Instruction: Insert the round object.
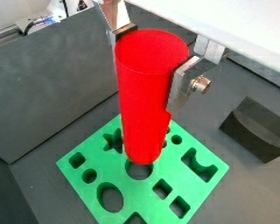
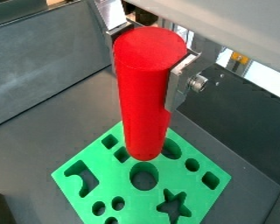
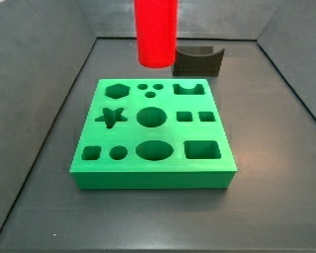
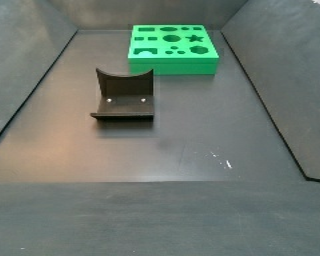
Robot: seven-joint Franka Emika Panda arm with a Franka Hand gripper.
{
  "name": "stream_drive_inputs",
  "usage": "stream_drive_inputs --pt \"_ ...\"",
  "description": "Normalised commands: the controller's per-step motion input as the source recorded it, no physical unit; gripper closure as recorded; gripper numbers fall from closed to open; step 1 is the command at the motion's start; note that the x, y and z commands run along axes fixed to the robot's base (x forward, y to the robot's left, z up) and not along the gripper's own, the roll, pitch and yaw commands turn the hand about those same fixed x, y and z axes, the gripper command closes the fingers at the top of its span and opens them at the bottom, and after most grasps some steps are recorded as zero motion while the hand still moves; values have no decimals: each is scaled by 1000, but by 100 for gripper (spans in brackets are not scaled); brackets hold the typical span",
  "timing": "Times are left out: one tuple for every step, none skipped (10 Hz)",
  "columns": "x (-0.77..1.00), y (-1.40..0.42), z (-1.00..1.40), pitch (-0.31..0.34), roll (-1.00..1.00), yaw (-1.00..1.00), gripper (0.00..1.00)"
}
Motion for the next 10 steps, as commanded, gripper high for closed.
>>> stream_drive_inputs --pt "0 -40 -777 0 166 0 100" --pt "-17 -89 -951 0 199 0 100" --pt "74 -109 -814 11 173 -29 100" --pt "134 -71 -780 27 164 -69 100" --pt "237 -89 -803 33 134 -74 100" --pt "206 -31 -763 7 89 -94 100" --pt "111 0 -566 0 -37 -83 100" --pt "0 23 -454 0 -21 -40 100" --pt "-71 94 -360 0 -33 -69 100" --pt "-194 26 -323 0 -73 -9 100"
